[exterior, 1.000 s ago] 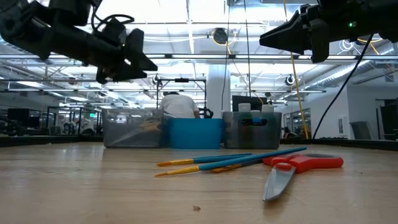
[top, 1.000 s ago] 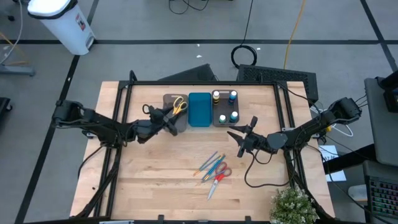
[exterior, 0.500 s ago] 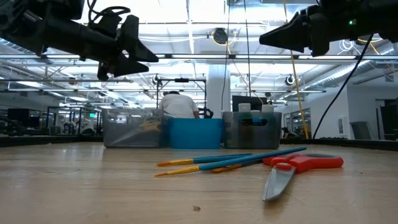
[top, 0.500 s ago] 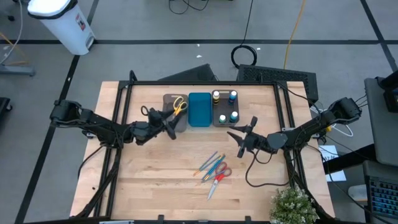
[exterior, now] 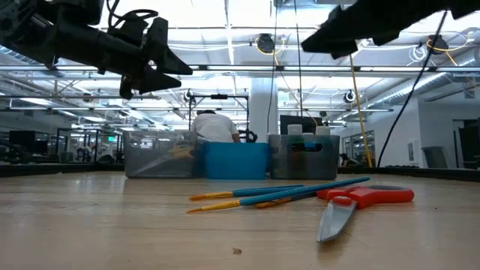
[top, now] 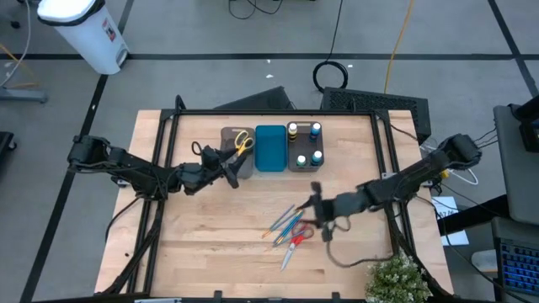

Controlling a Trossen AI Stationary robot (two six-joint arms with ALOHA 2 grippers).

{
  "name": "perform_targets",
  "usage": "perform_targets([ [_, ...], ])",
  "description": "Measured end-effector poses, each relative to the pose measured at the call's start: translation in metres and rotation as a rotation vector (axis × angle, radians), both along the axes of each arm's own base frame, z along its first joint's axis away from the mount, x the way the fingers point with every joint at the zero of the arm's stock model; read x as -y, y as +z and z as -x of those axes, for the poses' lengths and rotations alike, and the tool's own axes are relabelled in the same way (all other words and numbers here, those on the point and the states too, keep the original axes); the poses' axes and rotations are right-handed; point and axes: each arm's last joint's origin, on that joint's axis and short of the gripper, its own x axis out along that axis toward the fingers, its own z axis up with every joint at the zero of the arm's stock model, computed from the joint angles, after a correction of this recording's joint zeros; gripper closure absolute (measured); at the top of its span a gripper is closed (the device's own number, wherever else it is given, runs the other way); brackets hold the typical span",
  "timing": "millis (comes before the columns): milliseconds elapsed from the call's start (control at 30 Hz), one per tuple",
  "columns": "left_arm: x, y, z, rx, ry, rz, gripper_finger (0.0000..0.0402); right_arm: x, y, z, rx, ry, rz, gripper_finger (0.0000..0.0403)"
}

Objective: Pick & Place Paint Supplies
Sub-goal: Put the blue paint brush into the blue bin

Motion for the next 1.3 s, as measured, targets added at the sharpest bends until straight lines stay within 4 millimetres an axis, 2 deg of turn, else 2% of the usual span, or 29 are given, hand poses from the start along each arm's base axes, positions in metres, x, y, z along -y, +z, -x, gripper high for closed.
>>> perform_targets([
  [233,-0.001,-0.001,0.0,-0.008,0.005,0.0,0.0174,-0.038,-0.029,-0.045,-0.215,0.151,0.066,0.0216],
  [433,0.0,-0.002,0.0,-0.016,-0.027,0.002,0.0174,-0.045,-0.063,-0.066,-0.365,0.171,0.179,0.023],
  [633,0.001,-0.003,-0.001,-0.031,-0.067,0.003,0.0174,-0.035,-0.083,-0.07,-0.454,0.136,0.193,0.025],
  [800,0.001,-0.004,-0.001,-0.038,-0.067,0.003,0.0174,-0.028,-0.086,-0.069,-0.509,0.078,0.153,0.0266],
  [1033,0.001,-0.004,-0.001,-0.039,-0.066,0.003,0.0174,-0.028,-0.087,-0.066,-0.541,0.108,0.169,0.0289],
  [1300,0.001,-0.006,-0.001,-0.06,-0.066,0.003,0.0174,-0.025,-0.091,-0.064,-0.552,0.14,0.206,0.034],
])
